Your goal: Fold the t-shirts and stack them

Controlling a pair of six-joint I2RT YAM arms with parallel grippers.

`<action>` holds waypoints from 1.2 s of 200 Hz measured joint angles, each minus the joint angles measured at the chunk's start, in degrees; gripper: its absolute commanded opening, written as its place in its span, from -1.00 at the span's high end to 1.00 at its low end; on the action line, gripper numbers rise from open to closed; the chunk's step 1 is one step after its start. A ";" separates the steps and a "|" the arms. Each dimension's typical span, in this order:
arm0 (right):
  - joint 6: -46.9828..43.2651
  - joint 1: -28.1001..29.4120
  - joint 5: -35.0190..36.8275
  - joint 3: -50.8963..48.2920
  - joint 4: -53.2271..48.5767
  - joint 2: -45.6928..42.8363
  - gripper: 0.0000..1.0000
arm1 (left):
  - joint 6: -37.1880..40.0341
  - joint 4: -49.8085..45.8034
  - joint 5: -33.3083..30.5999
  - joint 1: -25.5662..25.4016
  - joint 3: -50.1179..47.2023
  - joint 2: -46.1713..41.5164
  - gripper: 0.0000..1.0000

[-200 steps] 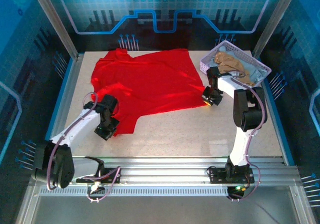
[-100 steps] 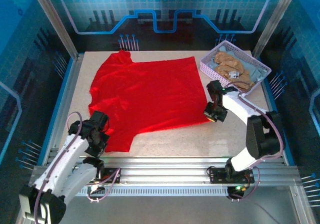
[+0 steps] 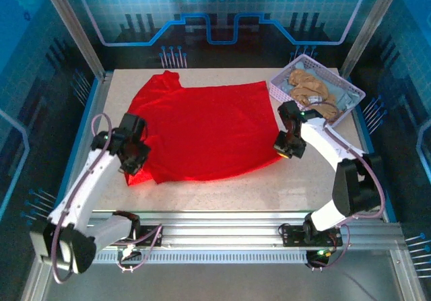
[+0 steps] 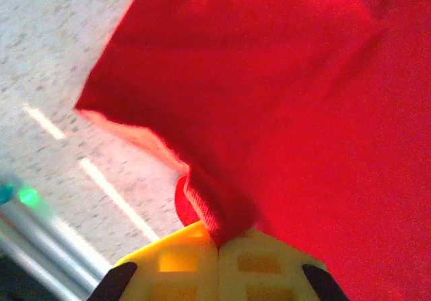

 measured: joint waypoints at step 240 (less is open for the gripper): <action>-4.48 -3.96 -0.37 36.20 -3.34 29.75 1.00 | 28.65 11.45 0.98 11.52 32.06 36.92 1.00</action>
